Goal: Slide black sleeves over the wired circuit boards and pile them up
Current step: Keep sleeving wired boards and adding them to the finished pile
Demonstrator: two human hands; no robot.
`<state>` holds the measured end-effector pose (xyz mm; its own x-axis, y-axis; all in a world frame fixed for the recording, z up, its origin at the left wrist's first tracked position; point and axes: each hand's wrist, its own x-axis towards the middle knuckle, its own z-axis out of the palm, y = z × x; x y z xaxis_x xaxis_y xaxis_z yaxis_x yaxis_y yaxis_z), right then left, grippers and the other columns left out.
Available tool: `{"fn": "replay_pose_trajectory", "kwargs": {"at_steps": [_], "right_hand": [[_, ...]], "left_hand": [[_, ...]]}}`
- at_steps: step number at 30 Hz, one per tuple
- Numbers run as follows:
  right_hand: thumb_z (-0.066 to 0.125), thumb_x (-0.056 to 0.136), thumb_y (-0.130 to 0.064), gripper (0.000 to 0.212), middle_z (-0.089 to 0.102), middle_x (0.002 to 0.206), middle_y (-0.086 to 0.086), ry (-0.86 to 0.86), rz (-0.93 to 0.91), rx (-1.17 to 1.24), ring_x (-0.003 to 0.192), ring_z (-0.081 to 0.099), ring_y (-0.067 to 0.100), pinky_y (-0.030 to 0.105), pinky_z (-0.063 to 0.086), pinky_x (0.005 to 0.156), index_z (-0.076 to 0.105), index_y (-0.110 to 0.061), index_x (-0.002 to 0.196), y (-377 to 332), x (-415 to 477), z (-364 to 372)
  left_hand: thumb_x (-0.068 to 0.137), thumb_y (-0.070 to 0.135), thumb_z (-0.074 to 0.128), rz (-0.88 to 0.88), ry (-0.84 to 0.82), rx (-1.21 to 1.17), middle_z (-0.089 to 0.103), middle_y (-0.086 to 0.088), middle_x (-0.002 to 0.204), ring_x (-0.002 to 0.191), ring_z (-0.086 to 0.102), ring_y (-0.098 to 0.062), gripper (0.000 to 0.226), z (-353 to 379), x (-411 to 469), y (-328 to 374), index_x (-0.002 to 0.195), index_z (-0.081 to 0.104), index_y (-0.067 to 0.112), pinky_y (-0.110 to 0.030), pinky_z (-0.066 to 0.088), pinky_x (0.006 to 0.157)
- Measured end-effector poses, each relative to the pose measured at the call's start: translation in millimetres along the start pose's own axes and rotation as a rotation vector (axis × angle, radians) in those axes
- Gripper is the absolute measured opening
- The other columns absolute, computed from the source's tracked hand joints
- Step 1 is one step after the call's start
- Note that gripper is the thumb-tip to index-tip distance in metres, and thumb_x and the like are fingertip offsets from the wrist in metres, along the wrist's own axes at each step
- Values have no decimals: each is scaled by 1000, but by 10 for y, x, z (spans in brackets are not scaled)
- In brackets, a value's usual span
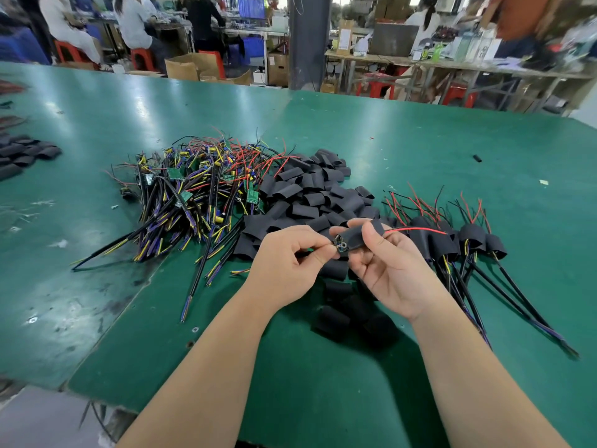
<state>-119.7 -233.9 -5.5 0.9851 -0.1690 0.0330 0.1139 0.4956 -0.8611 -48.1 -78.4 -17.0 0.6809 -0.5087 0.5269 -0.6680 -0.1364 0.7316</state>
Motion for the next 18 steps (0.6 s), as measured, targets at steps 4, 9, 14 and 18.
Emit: {"fn": "replay_pose_trajectory", "kwargs": {"at_steps": [4, 9, 14, 18], "right_hand": [[60, 81, -13, 14, 71, 104, 18, -33, -47, -43, 63, 59, 14, 18, 50, 61, 70, -14, 92, 29, 1, -1], [59, 83, -15, 14, 71, 105, 16, -35, -63, -5, 60, 62, 10, 18, 52, 62, 72, -16, 89, 59, 3, 12], [60, 82, -30, 28, 74, 96, 13, 54, 12, 96, 54, 62, 7, 14, 50, 51, 64, -6, 97, 99, 27, 42], [60, 82, -25, 23, 74, 99, 12, 38, 12, 55, 54, 62, 6, 15, 50, 54, 64, -7, 96, 103, 20, 41]], "left_hand": [[84, 13, 68, -69, -24, 15, 64, 2, 70, 68, 58, -15, 8, -25, -6, -40, 79, 74, 12, -33, 47, 63], [86, 15, 69, -144, -37, -14, 66, 1, 69, 63, 59, -21, 10, -38, 6, -25, 78, 74, 18, -34, 47, 59], [87, 15, 67, -151, -92, -98, 67, -7, 69, 66, 58, -34, 17, -64, 12, 67, 75, 72, 26, -41, 46, 60], [89, 19, 67, -193, -118, -107, 65, -9, 64, 58, 54, -34, 20, -87, 13, 56, 72, 69, 30, -39, 43, 53]]}}
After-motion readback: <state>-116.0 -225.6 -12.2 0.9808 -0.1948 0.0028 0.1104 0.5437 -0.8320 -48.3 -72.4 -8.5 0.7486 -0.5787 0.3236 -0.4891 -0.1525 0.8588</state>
